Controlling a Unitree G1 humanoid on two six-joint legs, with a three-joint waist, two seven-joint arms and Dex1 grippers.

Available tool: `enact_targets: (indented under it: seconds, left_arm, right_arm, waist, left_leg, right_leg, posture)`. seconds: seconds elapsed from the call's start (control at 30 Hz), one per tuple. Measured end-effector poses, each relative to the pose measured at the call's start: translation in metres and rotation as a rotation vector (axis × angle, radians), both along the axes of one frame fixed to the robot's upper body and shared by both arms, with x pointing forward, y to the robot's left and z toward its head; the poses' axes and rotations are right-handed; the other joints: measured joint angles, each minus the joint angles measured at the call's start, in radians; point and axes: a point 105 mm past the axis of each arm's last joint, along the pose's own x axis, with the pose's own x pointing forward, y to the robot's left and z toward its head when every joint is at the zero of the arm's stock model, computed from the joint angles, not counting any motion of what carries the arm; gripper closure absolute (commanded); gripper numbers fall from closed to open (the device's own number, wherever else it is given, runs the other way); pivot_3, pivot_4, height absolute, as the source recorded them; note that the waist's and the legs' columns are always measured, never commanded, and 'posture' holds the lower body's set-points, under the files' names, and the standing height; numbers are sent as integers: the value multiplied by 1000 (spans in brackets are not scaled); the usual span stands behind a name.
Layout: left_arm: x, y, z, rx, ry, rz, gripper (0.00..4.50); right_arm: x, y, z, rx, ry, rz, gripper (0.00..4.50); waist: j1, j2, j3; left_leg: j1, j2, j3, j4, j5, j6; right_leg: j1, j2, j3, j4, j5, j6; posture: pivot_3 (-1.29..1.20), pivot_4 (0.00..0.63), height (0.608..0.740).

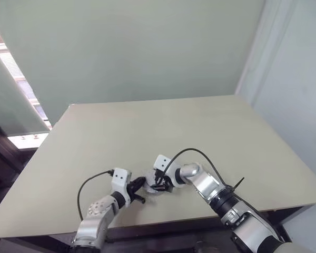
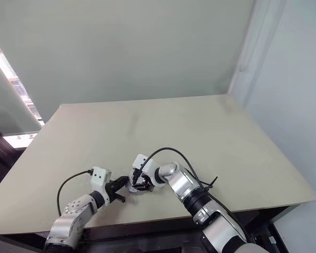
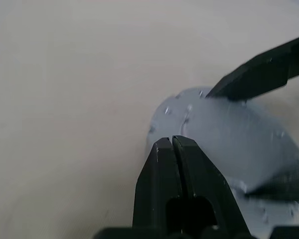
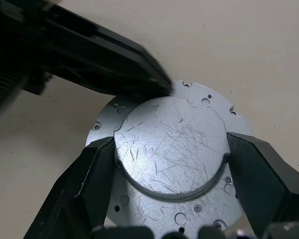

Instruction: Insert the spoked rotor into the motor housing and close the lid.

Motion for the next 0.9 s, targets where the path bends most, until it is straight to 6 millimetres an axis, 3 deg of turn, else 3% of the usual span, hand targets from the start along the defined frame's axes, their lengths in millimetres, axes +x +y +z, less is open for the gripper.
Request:
enact_targets:
  seconds: [0.3, 0.43, 0.9]
  left_arm:
    - [6, -8, -5, 25, 15, -57, 4500]
    - [6, -10, -5, 24, 12, -72, 4500]
    - [8, -10, -6, 54, 0, -86, 4500]
  right_arm:
    - [0, -4, -1, -10, 41, -32, 1280]
    - [-1, -10, -2, -6, 74, -31, 19]
    - [11, -18, 31, 228, 236, -174, 19]
  waist:
    - [3, 4, -8]
    - [5, 4, -9]
    - [6, 5, -9]
  left_leg:
    - [0, -2, -1, 2, 0, 0]
    - [0, -2, -2, 3, 0, 0]
    - [-1, -2, -2, 3, 0, 0]
  right_leg:
    - [2, -1, 0, 0, 0, 1]
    - [2, -1, 0, 0, 0, 1]
    - [1, -1, 0, 0, 0, 1]
  posture:
    - [0, 0, 740]
    - [0, 0, 740]
    - [0, 0, 740]
